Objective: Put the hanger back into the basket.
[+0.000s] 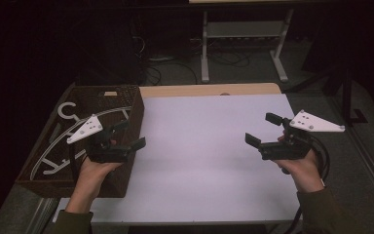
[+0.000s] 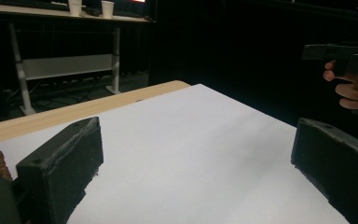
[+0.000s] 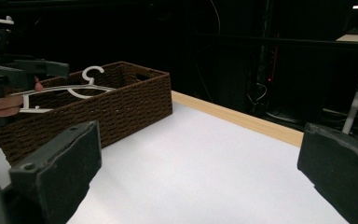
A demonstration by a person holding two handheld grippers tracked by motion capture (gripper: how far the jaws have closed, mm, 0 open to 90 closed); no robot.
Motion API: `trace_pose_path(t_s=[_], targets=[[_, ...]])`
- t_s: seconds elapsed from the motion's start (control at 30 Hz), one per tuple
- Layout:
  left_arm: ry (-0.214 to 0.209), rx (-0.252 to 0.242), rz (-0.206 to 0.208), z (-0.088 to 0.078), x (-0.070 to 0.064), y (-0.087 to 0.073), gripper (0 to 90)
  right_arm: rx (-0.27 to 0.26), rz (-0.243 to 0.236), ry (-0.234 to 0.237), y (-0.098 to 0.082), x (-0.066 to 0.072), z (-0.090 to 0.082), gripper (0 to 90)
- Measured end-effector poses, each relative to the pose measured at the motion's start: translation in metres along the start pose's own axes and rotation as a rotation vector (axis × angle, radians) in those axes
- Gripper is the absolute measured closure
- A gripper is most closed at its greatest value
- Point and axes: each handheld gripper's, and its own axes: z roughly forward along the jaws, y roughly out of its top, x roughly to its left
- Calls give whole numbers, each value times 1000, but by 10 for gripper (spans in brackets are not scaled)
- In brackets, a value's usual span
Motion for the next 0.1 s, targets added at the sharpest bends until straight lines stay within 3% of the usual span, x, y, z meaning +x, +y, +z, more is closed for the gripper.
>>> trace_pose_path(t_s=[0.1], targets=[[0, 0, 2, 1, -1, 1, 17, 2, 5, 2, 0, 1, 0, 0]])
